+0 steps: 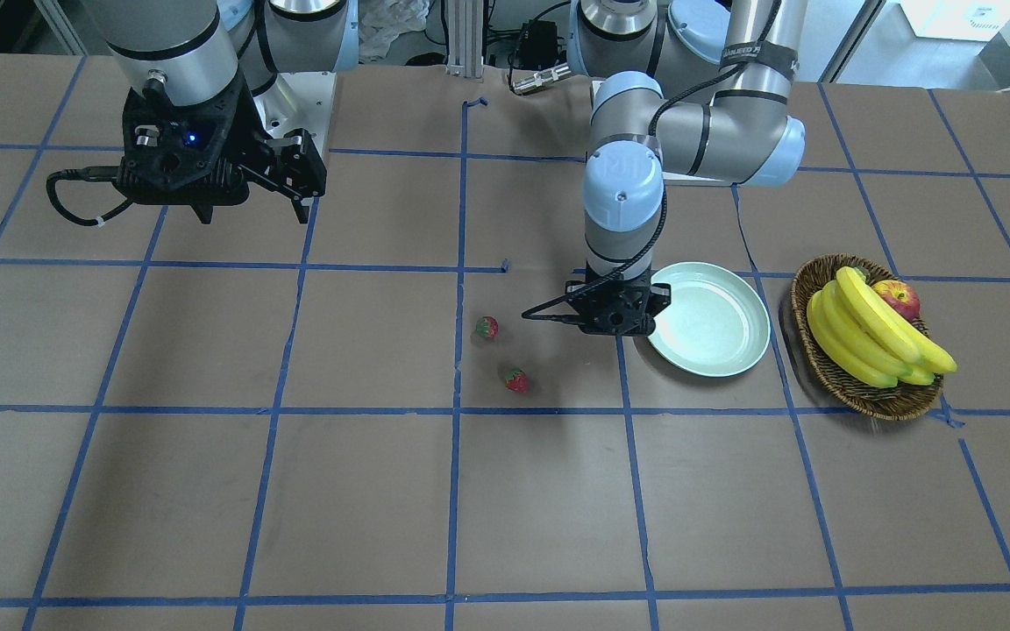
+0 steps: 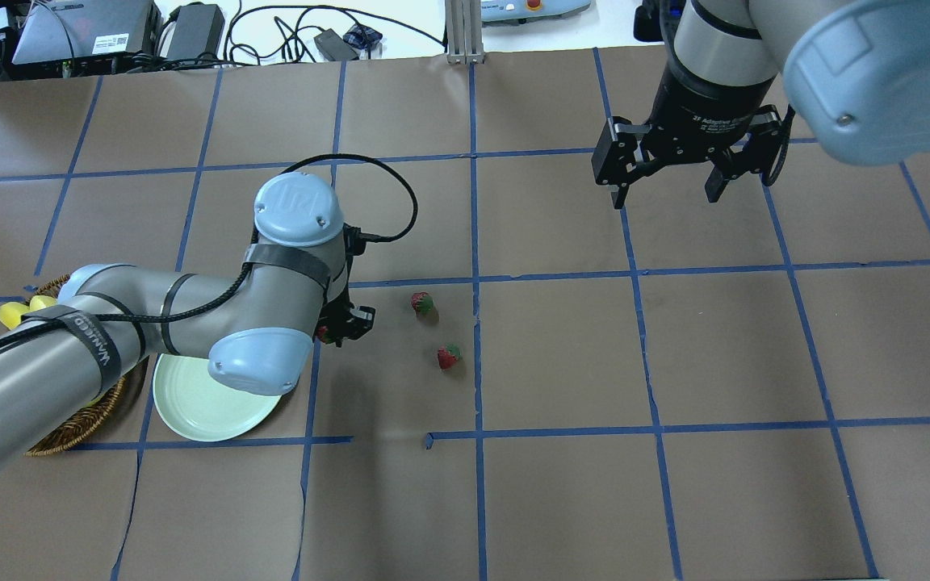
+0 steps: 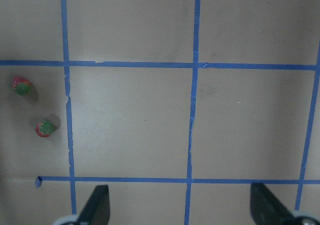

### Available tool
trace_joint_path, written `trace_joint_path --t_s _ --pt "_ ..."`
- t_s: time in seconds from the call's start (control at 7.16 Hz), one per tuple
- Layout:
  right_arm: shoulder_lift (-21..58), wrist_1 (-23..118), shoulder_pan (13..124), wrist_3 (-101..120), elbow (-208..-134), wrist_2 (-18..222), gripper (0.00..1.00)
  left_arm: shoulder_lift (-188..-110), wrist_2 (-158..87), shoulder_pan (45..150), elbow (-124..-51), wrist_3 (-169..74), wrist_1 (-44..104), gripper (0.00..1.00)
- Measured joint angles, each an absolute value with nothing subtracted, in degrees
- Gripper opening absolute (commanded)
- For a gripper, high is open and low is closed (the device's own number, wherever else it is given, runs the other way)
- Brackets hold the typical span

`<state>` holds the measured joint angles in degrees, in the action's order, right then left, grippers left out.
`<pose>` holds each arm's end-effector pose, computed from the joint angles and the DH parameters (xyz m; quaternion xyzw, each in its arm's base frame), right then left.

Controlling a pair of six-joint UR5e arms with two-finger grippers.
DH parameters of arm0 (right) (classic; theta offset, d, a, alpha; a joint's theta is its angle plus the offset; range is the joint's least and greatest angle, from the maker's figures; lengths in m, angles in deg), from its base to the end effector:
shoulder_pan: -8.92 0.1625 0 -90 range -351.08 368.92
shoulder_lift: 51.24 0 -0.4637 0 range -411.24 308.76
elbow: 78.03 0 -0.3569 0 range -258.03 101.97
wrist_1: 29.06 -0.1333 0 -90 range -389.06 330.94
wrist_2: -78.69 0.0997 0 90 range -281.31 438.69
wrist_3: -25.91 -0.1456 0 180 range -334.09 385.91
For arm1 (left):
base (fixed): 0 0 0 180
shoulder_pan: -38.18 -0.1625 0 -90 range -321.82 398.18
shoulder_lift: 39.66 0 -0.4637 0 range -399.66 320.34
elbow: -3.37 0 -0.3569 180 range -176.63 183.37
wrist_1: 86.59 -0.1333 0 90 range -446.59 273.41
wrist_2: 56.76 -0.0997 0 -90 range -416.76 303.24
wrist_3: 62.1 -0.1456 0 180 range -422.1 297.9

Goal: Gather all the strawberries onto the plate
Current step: 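Carry the strawberry onto the pale green plate and open the left gripper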

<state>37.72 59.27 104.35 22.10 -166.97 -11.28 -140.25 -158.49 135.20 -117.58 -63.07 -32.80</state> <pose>0.1764 -0.4461 0.4778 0.0141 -0.9998 -0.0144 0.0009 -0.1565 -0.4224 0.2304 0.0740 0.9909 0.0408 0.1044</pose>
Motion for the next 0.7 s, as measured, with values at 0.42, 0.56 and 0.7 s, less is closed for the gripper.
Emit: trace_joint_path --t_s 0.42,0.56,0.7 --pt "37.85 59.21 104.41 22.08 -167.1 -11.31 1.0 -137.52 -159.74 123.14 -123.2 -75.88 -32.82 1.0" --pt "37.89 59.19 104.42 22.06 -167.18 -11.31 1.0 -137.53 -159.33 122.07 -123.59 -76.31 -32.86 1.0" --pt "37.91 59.19 104.45 22.05 -167.21 -11.31 1.0 -137.53 -158.16 122.45 -123.24 -75.41 -33.01 1.0"
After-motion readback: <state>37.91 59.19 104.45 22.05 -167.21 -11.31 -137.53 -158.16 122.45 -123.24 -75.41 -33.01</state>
